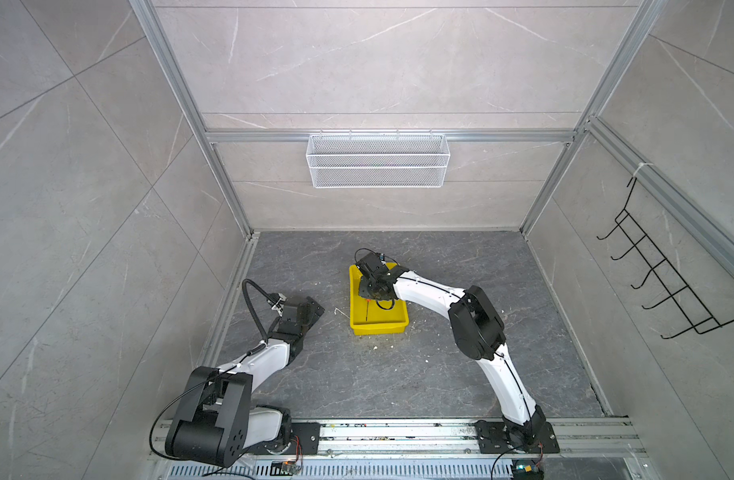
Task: Put the screwdriver in the bin
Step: 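Lift the screwdriver with the right gripper and release it into the yellow bin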
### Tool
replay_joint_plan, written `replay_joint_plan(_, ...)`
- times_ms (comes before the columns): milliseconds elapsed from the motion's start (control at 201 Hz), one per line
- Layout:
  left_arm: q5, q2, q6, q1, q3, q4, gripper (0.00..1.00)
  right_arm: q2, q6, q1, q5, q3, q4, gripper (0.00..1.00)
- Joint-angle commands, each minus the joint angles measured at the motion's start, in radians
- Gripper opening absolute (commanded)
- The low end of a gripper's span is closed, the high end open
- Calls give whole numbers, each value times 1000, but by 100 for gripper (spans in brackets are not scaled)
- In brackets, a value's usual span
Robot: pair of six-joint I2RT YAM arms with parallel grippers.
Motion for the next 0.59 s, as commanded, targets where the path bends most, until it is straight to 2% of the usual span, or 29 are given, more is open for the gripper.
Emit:
replay_joint_plan(0,21,4,-22,4,17,39,96,16,19,3,-22,64,-59,22)
replay_joint_plan(90,34,19,-28,4,16,52,96,9,17,5,-24,84,-99,29)
replay_joint_plan(329,48,21,-3,4,21,52,96,-46,11,8,-53,42,-83,39)
replay_joint_plan(473,25,12,17,4,23,39,96,-89,-23,7,-56,44,-121,40)
replay_joint_plan(587,15,11,15,4,21,39,96,-195,-42,7,-13,-24,-122,41)
